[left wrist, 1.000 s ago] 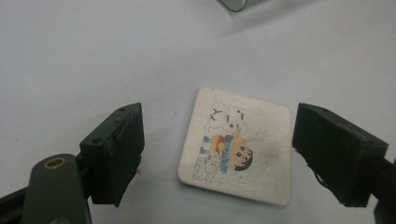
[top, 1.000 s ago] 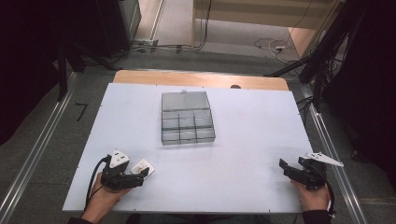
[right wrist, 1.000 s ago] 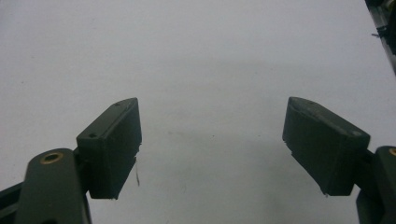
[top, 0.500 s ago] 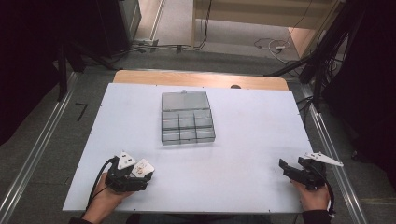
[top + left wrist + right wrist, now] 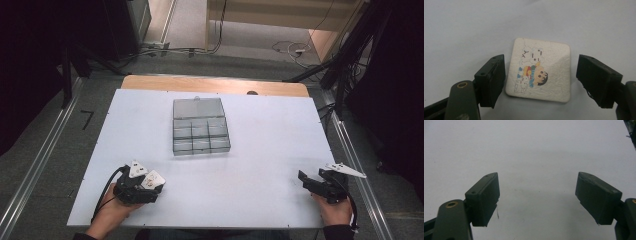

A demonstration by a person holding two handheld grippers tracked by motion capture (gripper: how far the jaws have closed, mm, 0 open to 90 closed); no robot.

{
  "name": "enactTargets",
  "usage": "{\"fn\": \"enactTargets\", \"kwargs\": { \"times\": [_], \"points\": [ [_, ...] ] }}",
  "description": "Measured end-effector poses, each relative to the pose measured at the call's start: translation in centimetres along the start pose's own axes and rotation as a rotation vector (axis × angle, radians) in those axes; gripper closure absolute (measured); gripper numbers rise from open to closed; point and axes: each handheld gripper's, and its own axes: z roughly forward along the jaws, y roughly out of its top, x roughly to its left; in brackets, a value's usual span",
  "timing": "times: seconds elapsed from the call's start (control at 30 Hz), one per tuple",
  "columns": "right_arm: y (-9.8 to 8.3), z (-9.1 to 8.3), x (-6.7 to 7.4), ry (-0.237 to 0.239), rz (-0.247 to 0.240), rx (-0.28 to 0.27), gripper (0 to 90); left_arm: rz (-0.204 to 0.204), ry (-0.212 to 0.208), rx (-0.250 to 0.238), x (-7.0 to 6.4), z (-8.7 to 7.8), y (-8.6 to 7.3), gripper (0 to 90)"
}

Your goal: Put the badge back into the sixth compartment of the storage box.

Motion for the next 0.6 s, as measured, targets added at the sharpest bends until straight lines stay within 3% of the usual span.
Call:
{"fn": "enactTargets", "kwargs": {
  "times": [0.17, 0.6],
  "points": [
    [0.0, 0.0, 0.0, -0.001, 0.0, 0.001, 18.1, 0.046, 0.023, 0.043, -0.3, 0.1, 0.4, 24.8],
    [0.0, 0.1, 0.1, 0.0, -0.007, 0.002, 18.1, 0.062, 0.028, 0.109, -0.5, 0.2, 1.1, 28.6]
  ]
}}
